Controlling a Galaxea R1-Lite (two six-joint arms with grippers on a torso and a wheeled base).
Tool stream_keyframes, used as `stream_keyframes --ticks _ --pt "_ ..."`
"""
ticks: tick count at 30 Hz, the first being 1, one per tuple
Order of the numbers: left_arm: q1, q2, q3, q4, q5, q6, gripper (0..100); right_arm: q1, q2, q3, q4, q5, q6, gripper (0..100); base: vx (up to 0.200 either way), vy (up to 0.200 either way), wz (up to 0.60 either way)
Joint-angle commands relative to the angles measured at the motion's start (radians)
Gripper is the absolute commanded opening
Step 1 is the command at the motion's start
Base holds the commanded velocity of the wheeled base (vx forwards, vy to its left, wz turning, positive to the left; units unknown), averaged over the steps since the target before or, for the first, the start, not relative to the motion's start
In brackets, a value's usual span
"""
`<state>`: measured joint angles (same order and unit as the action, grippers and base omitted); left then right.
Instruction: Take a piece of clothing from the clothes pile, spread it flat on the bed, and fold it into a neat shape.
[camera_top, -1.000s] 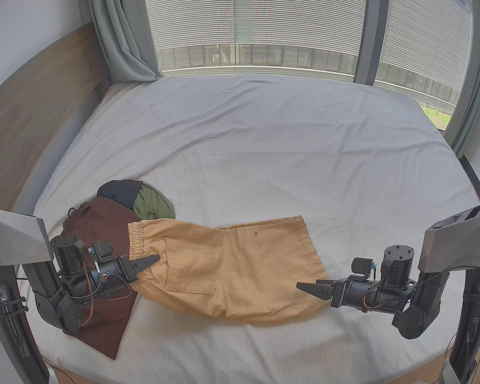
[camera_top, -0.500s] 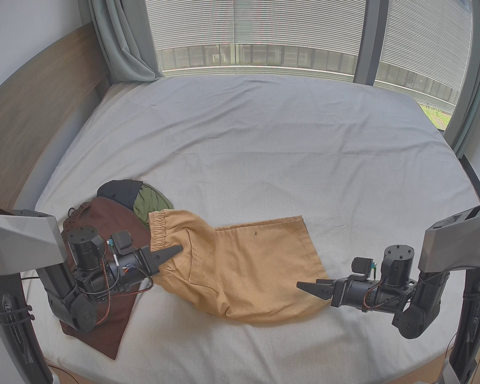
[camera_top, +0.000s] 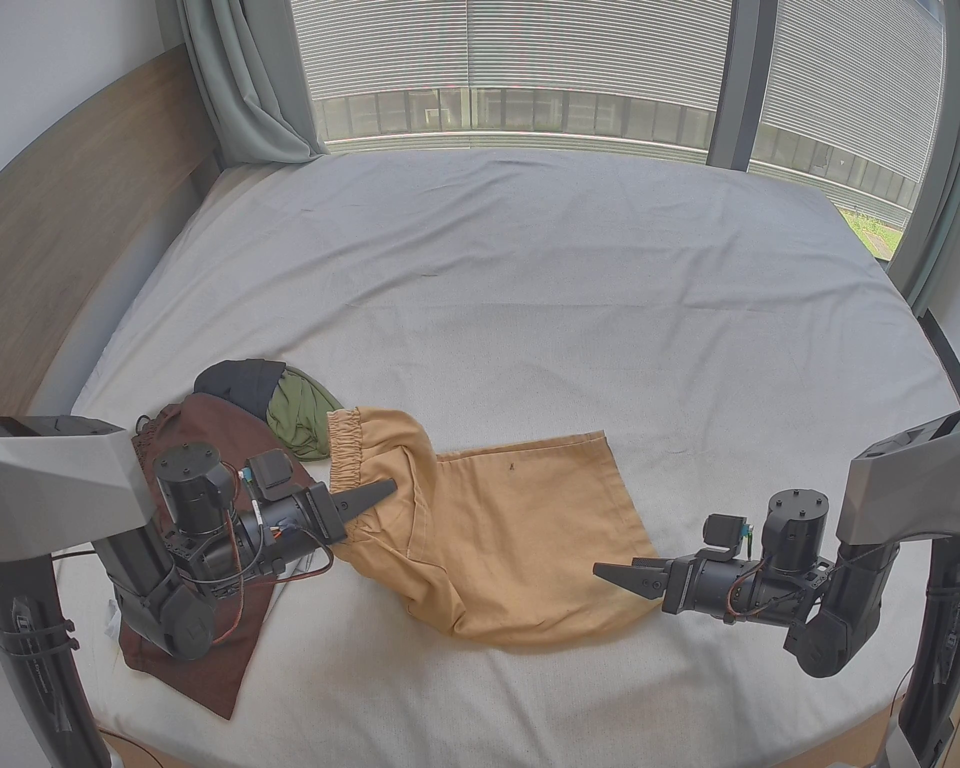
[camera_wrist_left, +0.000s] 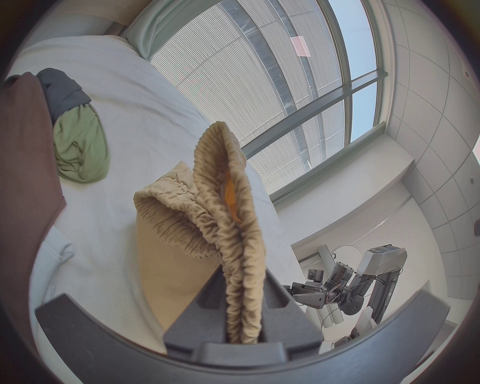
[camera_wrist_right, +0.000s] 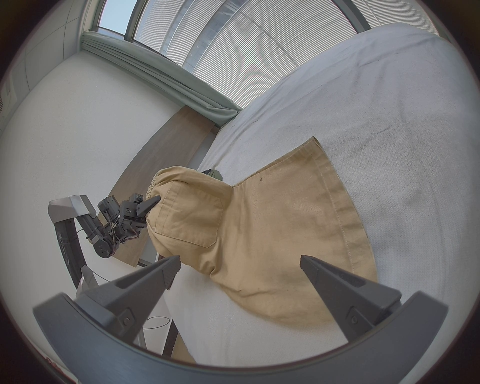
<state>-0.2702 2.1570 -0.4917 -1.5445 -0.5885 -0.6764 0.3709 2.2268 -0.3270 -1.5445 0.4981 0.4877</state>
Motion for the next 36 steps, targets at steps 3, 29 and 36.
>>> stream_keyframes --ticks 3,29,36 --pt "-0.034 0.023 -0.031 0.0 0.015 -0.011 0 -0.001 -0.003 -0.001 0.0 0.0 0.0 100 0.0 0.0 0.0" --pt "-0.155 0.101 -0.159 0.0 0.073 -0.127 0 -0.02 -0.024 -0.023 0.0 0.0 0.0 100 0.0 0.0 0.0" --pt "-0.184 0.138 -0.212 0.0 0.087 -0.141 0 -0.032 -0.022 -0.03 0.0 0.0 0.0 100 0.0 0.0 0.0"
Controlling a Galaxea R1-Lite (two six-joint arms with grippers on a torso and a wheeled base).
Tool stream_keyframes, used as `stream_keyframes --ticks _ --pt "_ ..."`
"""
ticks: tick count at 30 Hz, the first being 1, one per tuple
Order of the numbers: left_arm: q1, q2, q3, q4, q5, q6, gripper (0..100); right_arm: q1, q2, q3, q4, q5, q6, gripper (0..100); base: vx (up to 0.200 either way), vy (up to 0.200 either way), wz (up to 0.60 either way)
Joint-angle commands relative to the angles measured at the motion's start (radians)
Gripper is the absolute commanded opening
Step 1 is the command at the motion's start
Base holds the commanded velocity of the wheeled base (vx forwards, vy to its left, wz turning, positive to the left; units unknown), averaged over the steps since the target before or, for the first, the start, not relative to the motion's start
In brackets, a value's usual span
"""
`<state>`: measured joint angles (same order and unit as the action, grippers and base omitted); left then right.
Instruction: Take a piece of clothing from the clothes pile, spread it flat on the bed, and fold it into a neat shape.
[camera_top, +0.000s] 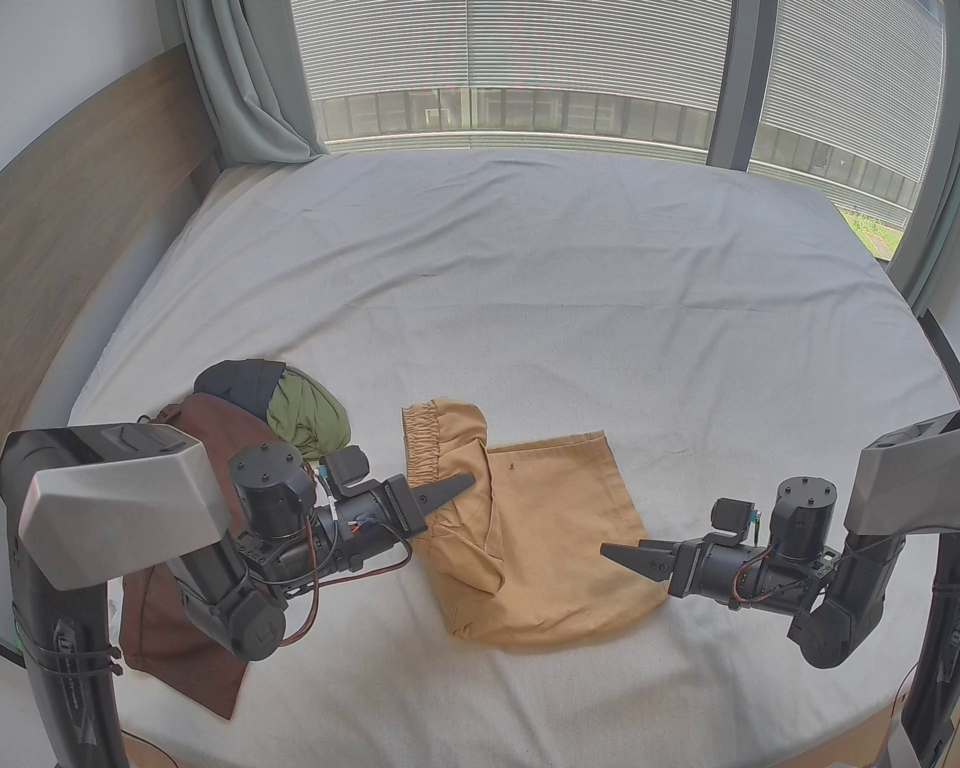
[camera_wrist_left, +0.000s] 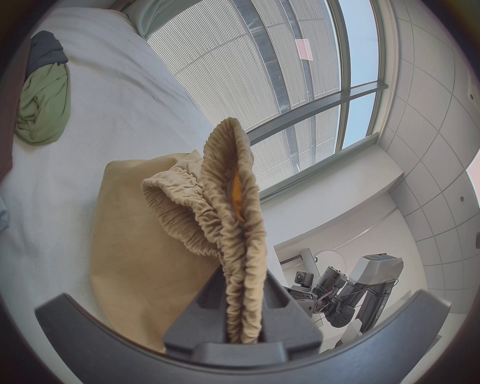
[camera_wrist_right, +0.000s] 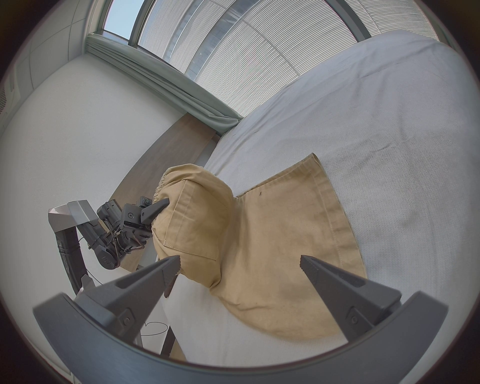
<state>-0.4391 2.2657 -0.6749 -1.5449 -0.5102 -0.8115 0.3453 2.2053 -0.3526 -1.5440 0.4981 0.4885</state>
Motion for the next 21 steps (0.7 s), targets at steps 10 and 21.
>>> stream_keyframes --ticks 10,21 --pt "-0.058 0.09 -0.129 0.0 0.025 -0.1 0 -0.025 -0.004 -0.028 -0.001 -0.001 0.001 100 0.0 0.0 0.0" --pt "-0.089 0.15 -0.196 0.011 0.024 -0.11 0 -0.035 -0.009 -0.048 -0.001 -0.003 0.004 100 0.0 0.0 0.0"
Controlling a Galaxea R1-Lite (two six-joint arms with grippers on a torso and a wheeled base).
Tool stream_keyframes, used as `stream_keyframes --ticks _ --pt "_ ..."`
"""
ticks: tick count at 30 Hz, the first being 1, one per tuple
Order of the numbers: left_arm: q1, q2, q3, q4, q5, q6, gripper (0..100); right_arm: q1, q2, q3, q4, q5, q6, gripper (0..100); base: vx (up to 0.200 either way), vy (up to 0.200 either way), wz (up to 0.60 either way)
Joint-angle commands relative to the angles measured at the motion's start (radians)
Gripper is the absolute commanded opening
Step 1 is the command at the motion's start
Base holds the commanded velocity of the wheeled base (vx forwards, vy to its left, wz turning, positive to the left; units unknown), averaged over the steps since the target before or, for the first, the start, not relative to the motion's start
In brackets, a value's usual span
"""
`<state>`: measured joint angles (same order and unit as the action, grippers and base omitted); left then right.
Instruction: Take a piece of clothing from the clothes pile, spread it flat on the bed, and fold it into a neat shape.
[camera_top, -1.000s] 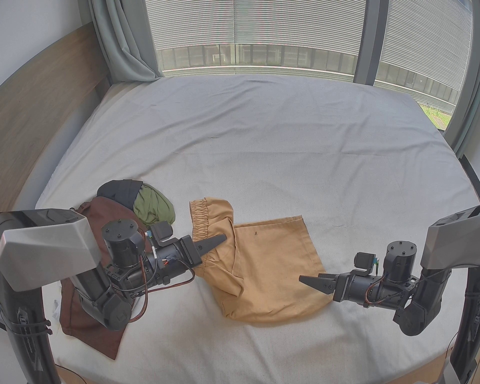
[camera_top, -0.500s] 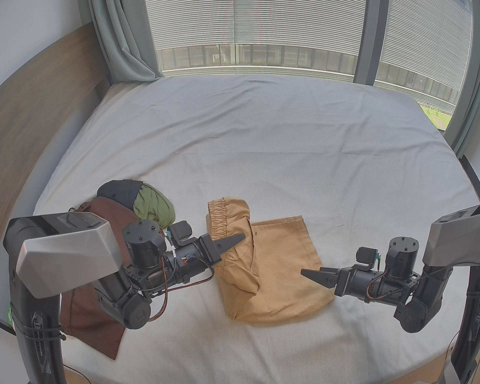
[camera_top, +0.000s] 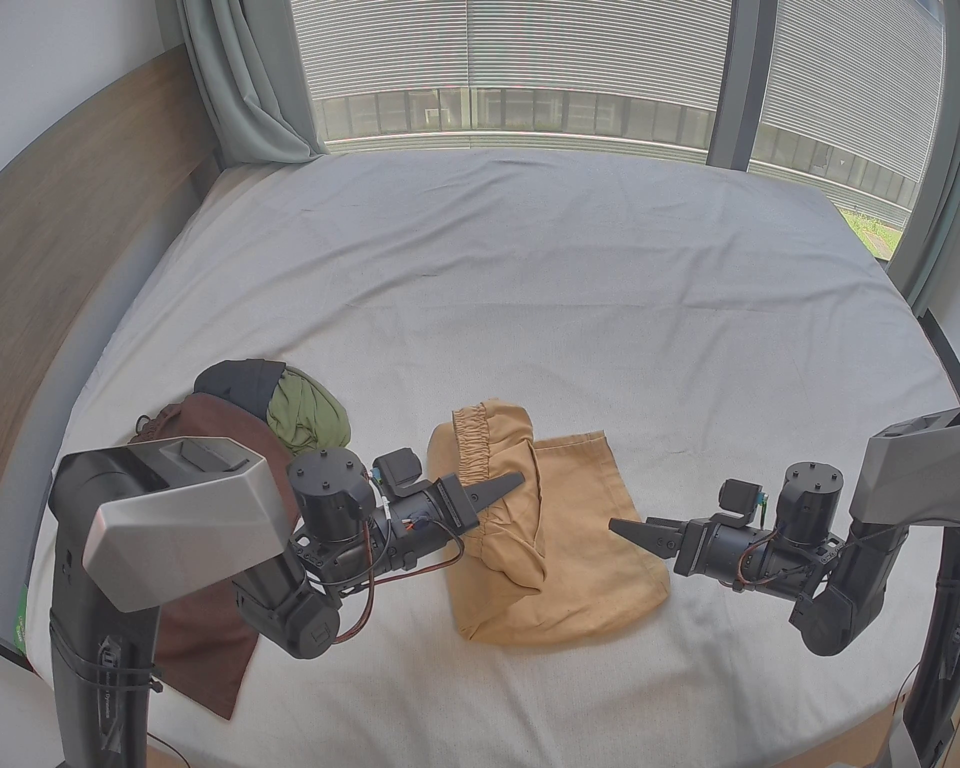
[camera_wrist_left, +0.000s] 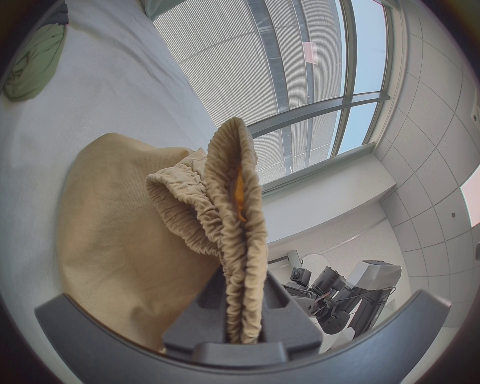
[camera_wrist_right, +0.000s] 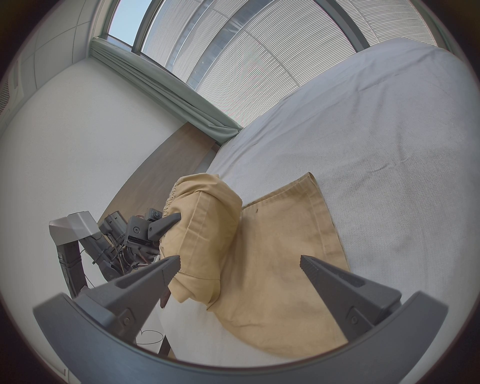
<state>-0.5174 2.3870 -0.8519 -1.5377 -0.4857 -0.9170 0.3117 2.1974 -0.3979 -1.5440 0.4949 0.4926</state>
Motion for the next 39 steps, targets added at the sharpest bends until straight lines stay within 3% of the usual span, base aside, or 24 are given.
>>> stream_keyframes --ticks 1,16,17,30,39 --pt "-0.018 0.032 -0.021 0.004 -0.001 -0.013 0 -0.002 -0.001 -0.004 -0.001 0.001 0.0 100 0.0 0.0 0.0" --pt "-0.035 0.067 -0.059 0.017 0.001 -0.034 0 -0.008 0.001 -0.012 -0.001 0.001 0.0 100 0.0 0.0 0.0" --pt "-0.035 0.069 -0.059 0.019 0.001 -0.034 100 -0.01 0.001 -0.012 -0.001 0.001 0.0 100 0.0 0.0 0.0" --pt "-0.013 0.063 -0.073 0.019 0.001 -0.029 100 -0.008 0.007 -0.013 -0.001 0.001 0.0 100 0.0 0.0 0.0" --pt "0.027 -0.043 0.013 0.025 0.001 -0.026 100 0.007 0.01 -0.007 0.001 0.001 0.003 100 0.0 0.0 0.0"
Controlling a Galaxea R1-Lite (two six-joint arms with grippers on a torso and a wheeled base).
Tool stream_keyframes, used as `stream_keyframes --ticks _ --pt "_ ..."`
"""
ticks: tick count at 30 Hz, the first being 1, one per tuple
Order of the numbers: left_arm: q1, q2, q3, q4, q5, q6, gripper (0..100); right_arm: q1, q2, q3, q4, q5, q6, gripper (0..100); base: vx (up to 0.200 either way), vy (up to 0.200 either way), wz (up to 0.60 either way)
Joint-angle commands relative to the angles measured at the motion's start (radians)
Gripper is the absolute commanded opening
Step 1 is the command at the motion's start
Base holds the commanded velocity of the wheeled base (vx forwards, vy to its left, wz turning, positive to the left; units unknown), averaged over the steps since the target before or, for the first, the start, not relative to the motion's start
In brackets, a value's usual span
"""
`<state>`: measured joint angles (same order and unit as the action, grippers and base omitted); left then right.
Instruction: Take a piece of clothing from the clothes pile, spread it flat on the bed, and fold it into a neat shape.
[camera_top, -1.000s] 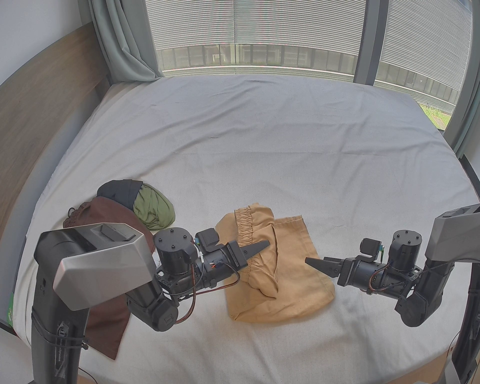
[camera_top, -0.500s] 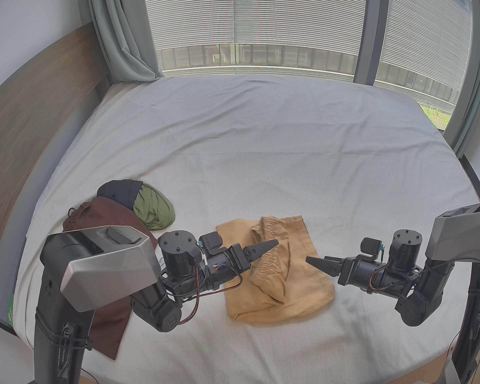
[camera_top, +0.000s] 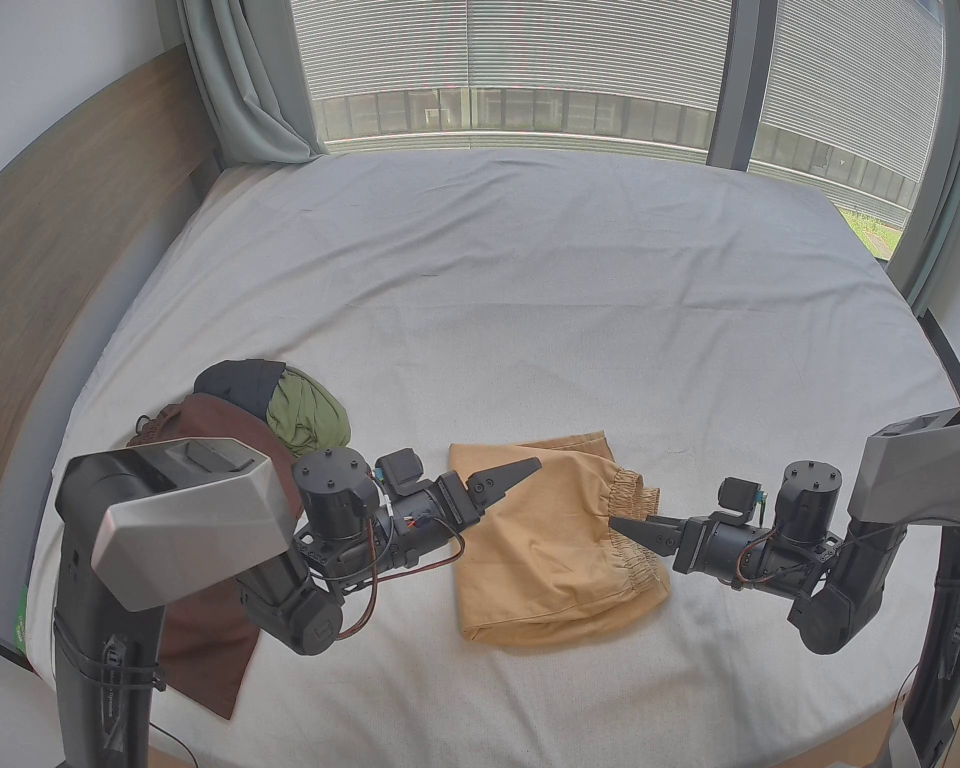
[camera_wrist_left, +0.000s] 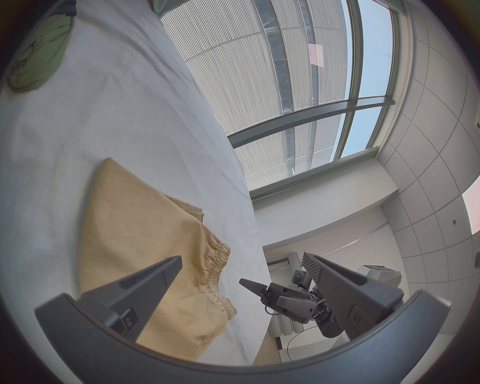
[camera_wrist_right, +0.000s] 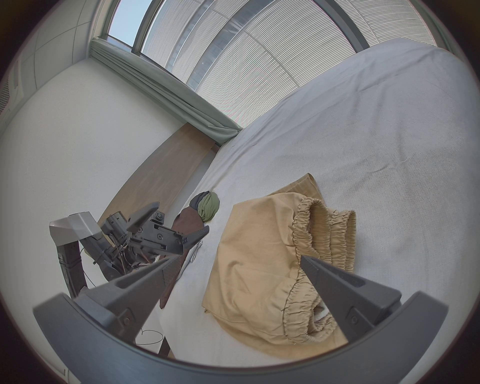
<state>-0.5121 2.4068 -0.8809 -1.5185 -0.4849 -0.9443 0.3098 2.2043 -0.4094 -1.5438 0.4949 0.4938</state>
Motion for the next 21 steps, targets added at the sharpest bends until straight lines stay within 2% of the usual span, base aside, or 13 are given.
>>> stream_keyframes --ticks 1,13,19,21 --pt "0.029 -0.075 0.053 0.009 0.0 0.004 100 0.012 0.002 0.007 0.001 0.001 0.002 100 0.0 0.0 0.0" --pt "0.115 -0.138 0.164 0.012 0.0 0.142 100 0.048 0.031 0.021 0.001 0.001 0.005 100 0.0 0.0 0.0" --pt "0.192 -0.14 0.247 0.008 -0.001 0.315 100 0.054 0.078 0.021 -0.001 0.001 0.005 100 0.0 0.0 0.0" --pt "0.208 -0.143 0.264 0.0 -0.001 0.343 100 0.057 0.095 0.023 -0.001 0.001 0.005 100 0.0 0.0 0.0"
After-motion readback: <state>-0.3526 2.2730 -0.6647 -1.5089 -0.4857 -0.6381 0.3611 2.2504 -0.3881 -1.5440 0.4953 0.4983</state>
